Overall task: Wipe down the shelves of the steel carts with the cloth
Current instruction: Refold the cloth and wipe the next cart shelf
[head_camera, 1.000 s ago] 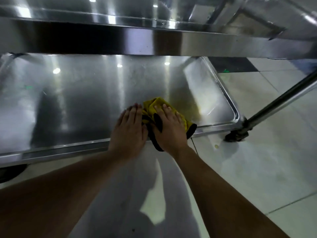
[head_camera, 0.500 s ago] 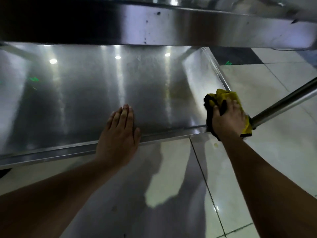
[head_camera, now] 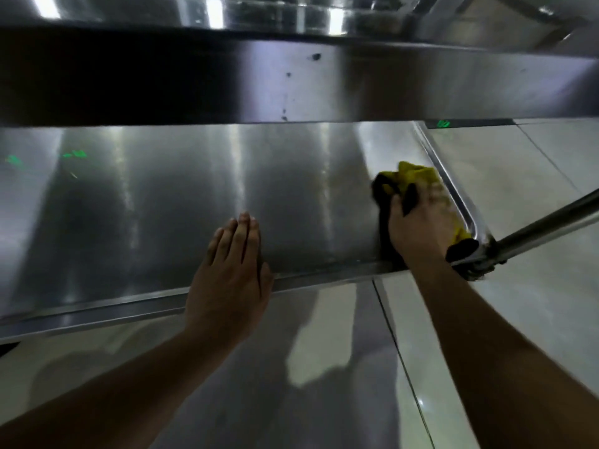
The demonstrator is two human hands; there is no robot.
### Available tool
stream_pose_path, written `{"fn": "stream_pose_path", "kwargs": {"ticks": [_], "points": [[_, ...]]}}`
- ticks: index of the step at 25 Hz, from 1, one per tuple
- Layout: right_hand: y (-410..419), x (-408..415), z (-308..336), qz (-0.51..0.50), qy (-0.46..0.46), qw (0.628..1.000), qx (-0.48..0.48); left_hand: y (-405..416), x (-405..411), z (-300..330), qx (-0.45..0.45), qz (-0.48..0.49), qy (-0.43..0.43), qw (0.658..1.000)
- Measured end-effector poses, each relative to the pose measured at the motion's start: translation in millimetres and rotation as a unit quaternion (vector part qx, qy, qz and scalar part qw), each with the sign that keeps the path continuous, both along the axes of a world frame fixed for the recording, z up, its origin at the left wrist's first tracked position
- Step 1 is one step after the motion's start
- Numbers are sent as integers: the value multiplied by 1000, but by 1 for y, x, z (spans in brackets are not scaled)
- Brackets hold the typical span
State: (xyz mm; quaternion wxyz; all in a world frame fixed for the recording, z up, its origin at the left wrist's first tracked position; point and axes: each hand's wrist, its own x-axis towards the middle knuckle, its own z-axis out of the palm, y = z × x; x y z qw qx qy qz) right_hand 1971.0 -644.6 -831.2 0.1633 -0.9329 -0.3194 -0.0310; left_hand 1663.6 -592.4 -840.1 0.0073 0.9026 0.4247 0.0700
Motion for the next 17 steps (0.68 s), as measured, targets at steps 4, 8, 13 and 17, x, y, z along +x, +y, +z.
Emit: {"fn": "stream_pose_path", "kwargs": {"ticks": [4, 8, 13, 17], "points": [[60, -18, 1, -5, 12, 1000, 10, 1, 4, 2, -2, 17, -1, 1000], [102, -118, -1, 243, -9, 970, 27, 2, 2, 2, -14, 5, 15, 1000], [83, -59, -1, 254, -9, 967, 8, 6, -3, 1, 13, -10, 1, 1000], [39, 15, 0, -26, 23, 999, 7, -3, 4, 0, 8, 8, -15, 1000]]}}
